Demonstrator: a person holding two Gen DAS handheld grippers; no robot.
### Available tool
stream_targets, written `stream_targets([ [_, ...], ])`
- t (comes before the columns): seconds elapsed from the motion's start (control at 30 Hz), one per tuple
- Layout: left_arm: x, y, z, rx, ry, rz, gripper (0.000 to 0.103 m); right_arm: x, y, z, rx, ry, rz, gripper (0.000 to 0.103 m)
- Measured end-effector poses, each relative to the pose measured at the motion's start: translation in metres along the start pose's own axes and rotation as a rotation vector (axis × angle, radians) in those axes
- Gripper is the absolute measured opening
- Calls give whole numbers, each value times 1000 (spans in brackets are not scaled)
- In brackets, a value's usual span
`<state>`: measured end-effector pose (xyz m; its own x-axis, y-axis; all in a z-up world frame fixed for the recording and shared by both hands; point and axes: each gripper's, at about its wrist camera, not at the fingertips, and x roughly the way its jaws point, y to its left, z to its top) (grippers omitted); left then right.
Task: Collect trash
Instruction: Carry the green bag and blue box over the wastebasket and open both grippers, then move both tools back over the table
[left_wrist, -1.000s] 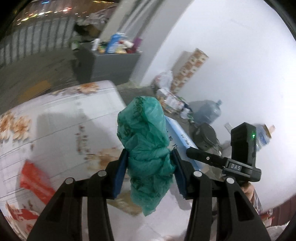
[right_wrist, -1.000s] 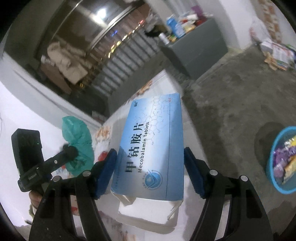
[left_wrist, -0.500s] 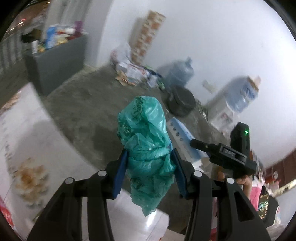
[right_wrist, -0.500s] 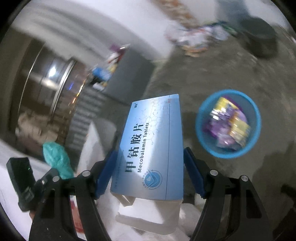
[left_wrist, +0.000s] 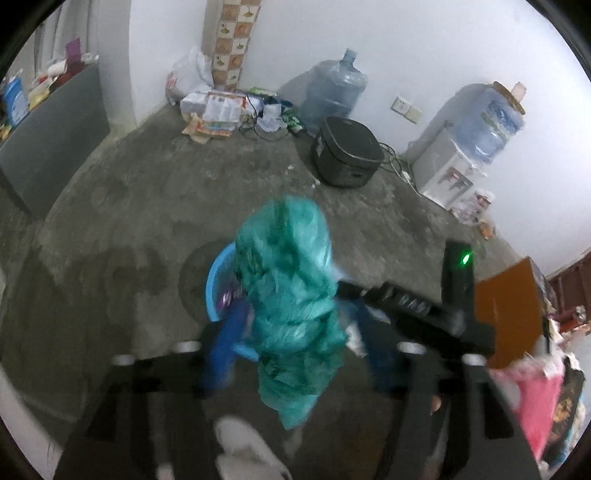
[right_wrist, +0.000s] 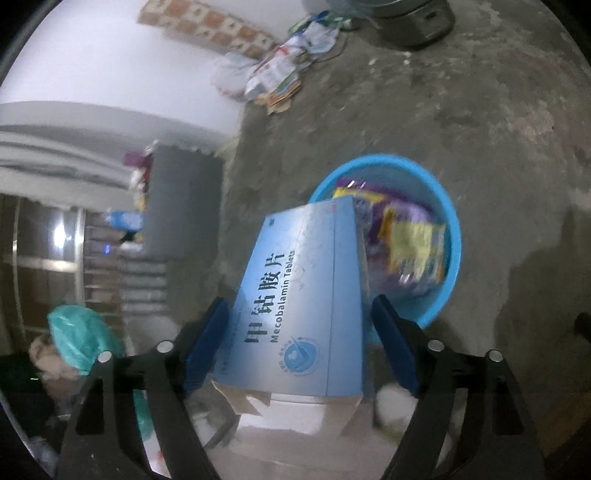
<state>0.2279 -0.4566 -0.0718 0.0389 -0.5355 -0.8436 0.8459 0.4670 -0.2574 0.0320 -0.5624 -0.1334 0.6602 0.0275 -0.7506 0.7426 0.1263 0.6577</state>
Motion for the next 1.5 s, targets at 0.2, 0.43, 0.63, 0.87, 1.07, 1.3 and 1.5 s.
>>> stream_targets([
  [0.2,54,-2,-3,13,84,66,80,49,-41,1,89,57,-135,84],
  [0.43,20,-4,-13,39,34,51,80,22,-31,-20,22,9,-147,84],
  [0.63,-44,-2,-23,36,-53,63,80,-18,25,-42,-167,-83,-152,84],
  [0.87,-145,4,-48,31,-218,109,85,-71,105,-87,-471,-211,-171,89],
  [1.07,-228,22,-90,-48,-381,193,97,-100,151,-131,-678,-311,-157,95],
  [1.3,-297,48,-143,-186,-504,283,97,-115,187,-184,-880,-383,-164,95],
  [1.5,-338,63,-183,-283,-578,361,97,-127,209,-221,-1001,-435,-115,95],
])
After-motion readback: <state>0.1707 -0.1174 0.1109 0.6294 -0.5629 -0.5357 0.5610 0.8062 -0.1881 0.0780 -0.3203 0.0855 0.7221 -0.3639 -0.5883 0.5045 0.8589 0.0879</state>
